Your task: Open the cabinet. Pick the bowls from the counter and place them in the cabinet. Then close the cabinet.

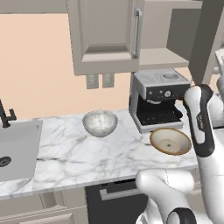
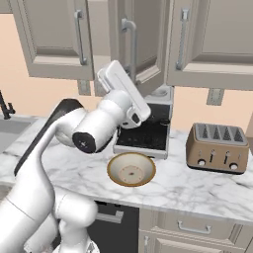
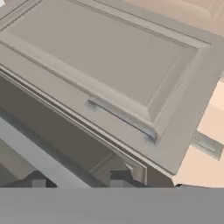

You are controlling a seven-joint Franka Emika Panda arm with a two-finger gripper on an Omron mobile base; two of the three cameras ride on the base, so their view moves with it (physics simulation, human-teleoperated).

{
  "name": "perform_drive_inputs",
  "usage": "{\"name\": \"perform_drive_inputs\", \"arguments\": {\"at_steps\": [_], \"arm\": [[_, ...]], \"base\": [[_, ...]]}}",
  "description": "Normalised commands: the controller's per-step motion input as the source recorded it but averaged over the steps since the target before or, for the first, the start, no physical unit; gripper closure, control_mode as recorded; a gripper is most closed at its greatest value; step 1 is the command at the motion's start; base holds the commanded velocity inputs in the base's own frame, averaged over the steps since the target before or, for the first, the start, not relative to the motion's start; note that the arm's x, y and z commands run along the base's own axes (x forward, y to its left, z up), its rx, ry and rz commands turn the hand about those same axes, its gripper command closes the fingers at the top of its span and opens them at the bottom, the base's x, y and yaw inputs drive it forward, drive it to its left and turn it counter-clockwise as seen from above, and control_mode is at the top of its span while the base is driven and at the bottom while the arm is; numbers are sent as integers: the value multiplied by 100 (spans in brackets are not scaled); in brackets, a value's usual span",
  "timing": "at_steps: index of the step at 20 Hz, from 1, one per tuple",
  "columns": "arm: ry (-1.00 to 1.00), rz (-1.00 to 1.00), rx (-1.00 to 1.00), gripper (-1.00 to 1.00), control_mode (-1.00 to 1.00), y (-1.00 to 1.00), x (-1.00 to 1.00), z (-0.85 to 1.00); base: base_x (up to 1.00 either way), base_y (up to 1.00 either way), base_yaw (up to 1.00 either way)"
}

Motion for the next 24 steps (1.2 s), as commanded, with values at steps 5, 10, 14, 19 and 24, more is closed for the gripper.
{"name": "perform_drive_inputs", "arguments": {"at_steps": [5, 10, 14, 19, 24], "arm": [[0, -57, 14, -100, -100, -46, -99, 24], [0, -33, 27, -100, -100, -63, -100, 40], [0, -28, 27, -100, -100, -58, -100, 39], [-3, -17, 8, -100, -100, 29, -100, 21], [-18, -1, -12, -100, -100, 100, -84, 7]], "base": [[0, 0, 0], [0, 0, 0], [0, 0, 0], [0, 0, 0], [0, 0, 0]]}}
